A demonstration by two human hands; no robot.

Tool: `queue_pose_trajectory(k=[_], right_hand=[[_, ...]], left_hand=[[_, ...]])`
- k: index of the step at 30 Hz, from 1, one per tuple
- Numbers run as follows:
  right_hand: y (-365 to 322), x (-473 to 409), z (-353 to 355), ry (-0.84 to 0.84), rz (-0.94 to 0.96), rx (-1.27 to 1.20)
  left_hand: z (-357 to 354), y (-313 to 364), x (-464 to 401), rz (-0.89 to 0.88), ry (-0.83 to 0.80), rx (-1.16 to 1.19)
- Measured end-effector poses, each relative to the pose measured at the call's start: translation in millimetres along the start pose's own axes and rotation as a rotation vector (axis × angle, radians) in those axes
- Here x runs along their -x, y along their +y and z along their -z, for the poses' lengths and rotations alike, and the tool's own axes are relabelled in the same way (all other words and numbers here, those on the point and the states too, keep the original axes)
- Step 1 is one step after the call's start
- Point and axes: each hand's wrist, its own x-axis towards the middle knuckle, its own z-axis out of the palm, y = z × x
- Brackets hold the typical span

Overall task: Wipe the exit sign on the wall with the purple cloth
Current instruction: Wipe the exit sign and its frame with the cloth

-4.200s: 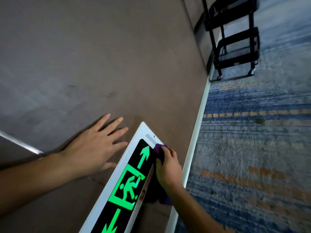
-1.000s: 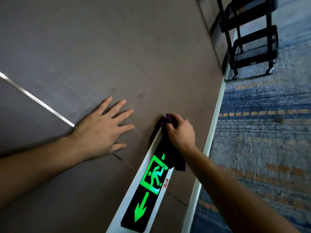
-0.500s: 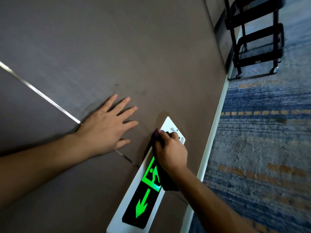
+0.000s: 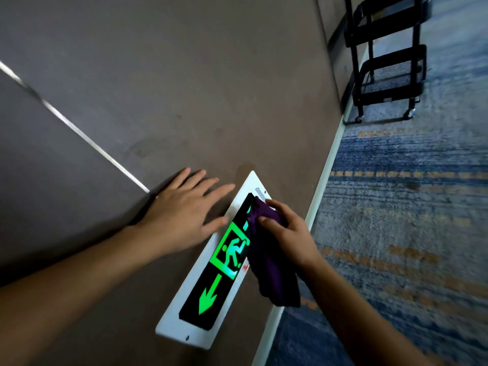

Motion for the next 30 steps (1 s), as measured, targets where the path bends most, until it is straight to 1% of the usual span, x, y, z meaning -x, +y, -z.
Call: queue_pose_trajectory(k=[1, 3, 6, 8, 10, 12, 14, 16, 19, 21, 23, 25, 26, 28, 30], right_hand=[[-4.9, 3.8, 6.0, -0.021, 0.009, -0.003], [-14.2, 9.6, 15.3, -0.093, -0.003, -0.022], [-28.2, 20.8, 23.3, -0.236, -0.009, -0.073], [-38.8, 26.6, 22.5, -0.282, 0.064, 0.022], [-48.6, 30.0, 17.0, -0.312, 0.150, 0.140], [-55.5, 34.1, 12.5, -0.337, 0.225, 0.207], [-60.6, 38.7, 11.5, -0.312, 0.285, 0.271], [-64.4, 41.9, 11.2, -0.256, 0.309, 0.387], [-69.3, 46.6, 3.8, -0.127, 0.385, 0.690], [-72.1, 51.8, -6.1, -0.124, 0.418, 0.818], [-77.0, 55.9, -13.2, -0.160, 0.429, 0.915], [-83.9, 58.4, -16.1, -0.161, 0.408, 0.994], [-88.0, 59.4, -16.3, -0.133, 0.375, 1.025], [-95.2, 61.5, -17.2, -0.088, 0.277, 1.065], [-98.7, 67.7, -14.7, -0.094, 0.181, 1.088]], left_hand=[[-1.9, 9.5, 0.0, 0.033, 0.013, 0.138], [-7.0, 27.7, -2.1, 0.146, 0.021, 0.530], [-13.3, 51.8, -8.0, 0.270, -0.042, 1.066], [-11.2, 55.3, -14.3, 0.306, -0.060, 1.339], [-8.5, 51.7, -18.9, 0.280, -0.130, 1.500], [-7.4, 49.3, -19.6, 0.189, -0.219, 1.585], [-8.6, 50.1, -19.2, 0.103, -0.228, 1.644], [-8.9, 52.0, -13.7, 0.113, -0.206, 1.691], [-16.7, 53.7, 1.1, 0.154, -0.180, 1.653], [-25.2, 54.2, 13.6, 0.169, -0.161, 1.652], [-30.0, 52.7, 26.3, 0.154, -0.118, 1.716], [-32.9, 49.8, 33.2, 0.128, -0.068, 1.759], [-32.3, 48.3, 35.4, 0.119, -0.043, 1.766], [-34.3, 47.3, 38.2, 0.103, 0.004, 1.795], [-35.4, 53.7, 41.9, 0.099, 0.031, 1.850]])
